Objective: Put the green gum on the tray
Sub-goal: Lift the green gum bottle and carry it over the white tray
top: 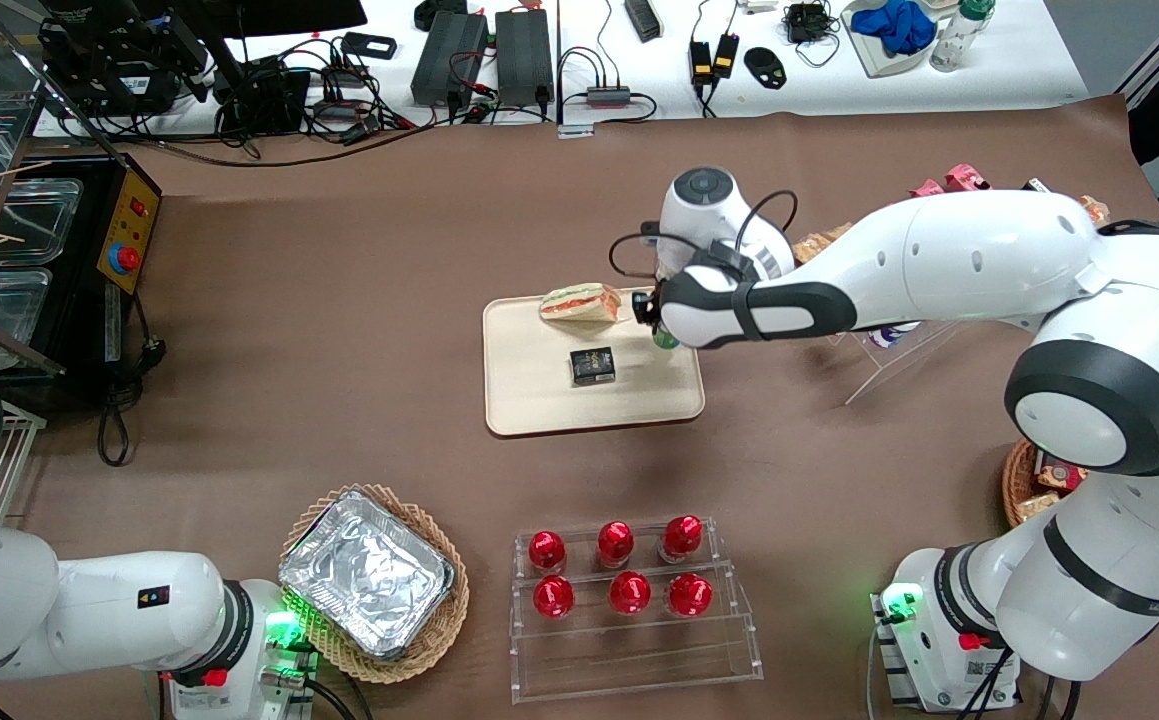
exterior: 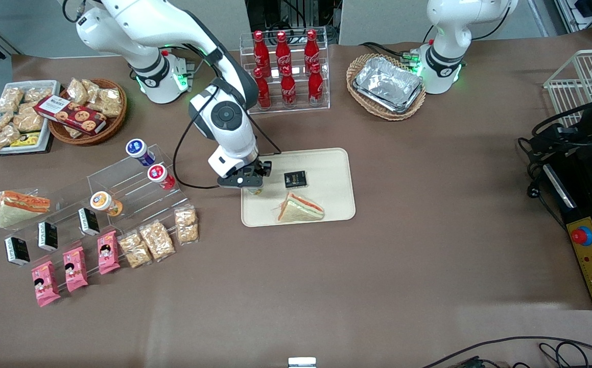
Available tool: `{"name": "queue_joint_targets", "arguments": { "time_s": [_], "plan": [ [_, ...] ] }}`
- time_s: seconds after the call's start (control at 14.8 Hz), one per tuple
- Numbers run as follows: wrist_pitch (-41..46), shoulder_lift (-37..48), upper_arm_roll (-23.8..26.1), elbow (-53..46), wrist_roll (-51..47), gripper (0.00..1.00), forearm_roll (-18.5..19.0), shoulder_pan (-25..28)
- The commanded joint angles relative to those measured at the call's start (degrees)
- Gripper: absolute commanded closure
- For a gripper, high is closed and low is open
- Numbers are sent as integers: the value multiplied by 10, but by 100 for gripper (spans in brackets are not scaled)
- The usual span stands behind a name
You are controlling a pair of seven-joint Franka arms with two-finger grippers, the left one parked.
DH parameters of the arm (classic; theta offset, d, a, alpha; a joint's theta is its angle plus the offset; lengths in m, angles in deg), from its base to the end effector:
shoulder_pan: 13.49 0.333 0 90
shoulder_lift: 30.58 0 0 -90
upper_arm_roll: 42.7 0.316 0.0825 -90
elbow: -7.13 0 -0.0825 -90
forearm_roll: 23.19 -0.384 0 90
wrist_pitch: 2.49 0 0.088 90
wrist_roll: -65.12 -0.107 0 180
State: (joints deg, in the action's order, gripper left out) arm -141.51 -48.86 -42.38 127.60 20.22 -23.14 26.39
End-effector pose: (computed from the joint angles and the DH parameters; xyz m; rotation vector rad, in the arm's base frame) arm 0.4439 0.3751 0.2663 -3.1349 0.1281 -0.0042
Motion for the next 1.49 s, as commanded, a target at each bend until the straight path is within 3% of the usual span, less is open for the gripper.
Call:
{"name": "queue_joint_targets", "arguments": {
  "time_s": [0.0, 0.07, 0.14, 0.34, 0.41, 0.47, 0.54, 0.81, 1.08, 1.42],
  "plan": [
    [-46, -7, -6, 34, -9, 70, -1, 20],
    [-49, -11, -6, 34, -16, 68, -1, 21],
    [-50, -14, -6, 34, -31, 53, -1, 22],
    [-66, -28, -6, 34, -38, 25, -1, 29],
    [-71, -32, -6, 34, -38, 24, -1, 29],
    [-73, -37, -6, 32, -38, 10, -1, 29],
    [-73, -39, -6, 32, -38, 3, -1, 29],
    [-42, 15, -8, 32, -34, 1, -1, 20],
    [108, 140, -20, 15, 8, 1, -1, -23],
    [263, 214, -21, -64, 218, 0, -1, -192]
  ]
}}
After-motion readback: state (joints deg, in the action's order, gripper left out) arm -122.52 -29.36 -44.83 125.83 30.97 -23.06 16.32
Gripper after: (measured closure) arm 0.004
